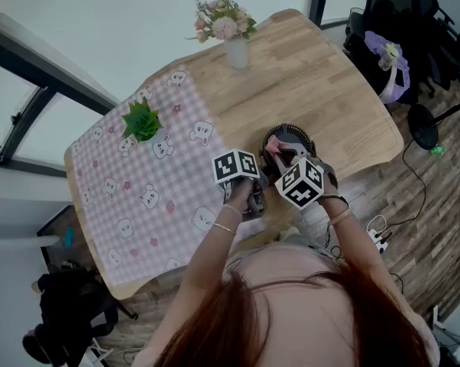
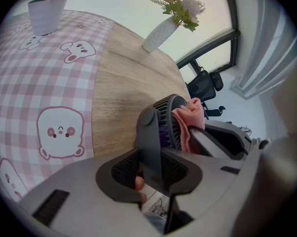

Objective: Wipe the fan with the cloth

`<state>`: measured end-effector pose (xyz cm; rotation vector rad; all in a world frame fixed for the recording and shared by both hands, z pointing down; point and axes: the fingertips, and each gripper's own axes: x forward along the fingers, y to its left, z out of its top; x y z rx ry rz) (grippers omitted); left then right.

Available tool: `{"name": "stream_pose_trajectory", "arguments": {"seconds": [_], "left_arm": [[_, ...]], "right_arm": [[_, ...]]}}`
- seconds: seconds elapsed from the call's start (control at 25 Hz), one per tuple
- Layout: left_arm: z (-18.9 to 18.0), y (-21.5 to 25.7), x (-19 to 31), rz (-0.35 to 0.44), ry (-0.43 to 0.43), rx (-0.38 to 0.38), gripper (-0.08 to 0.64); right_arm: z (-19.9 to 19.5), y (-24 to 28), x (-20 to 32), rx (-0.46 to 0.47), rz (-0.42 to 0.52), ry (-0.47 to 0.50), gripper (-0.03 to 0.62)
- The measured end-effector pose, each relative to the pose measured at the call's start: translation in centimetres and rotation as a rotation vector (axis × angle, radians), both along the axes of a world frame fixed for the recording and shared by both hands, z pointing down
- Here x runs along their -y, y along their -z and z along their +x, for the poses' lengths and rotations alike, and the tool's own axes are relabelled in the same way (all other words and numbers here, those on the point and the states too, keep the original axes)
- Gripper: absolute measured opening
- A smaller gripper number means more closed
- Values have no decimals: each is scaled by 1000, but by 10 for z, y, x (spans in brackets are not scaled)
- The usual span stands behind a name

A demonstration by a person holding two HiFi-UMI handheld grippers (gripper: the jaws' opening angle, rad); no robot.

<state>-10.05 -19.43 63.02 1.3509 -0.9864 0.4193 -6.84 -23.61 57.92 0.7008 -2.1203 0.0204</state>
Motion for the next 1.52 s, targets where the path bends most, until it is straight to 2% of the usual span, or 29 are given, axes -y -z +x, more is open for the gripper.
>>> {"name": "stream_pose_trajectory", "arguments": {"seconds": [0.2,0.56,1.24,1.52], "left_arm": [[0,0,0,-3,5,-1,109],[0,0,0,-2,19,3,109],[-1,-1,1,-3,44,3,109],[-1,0,0,-5,52,2,109]], "right_arm": [[-8,0,8,-12,7,19,25],[-11,1,26,4,21,-9,25],[2,1,49,18,35,-70,23],[9,2,51,24,71,-95,23]]}}
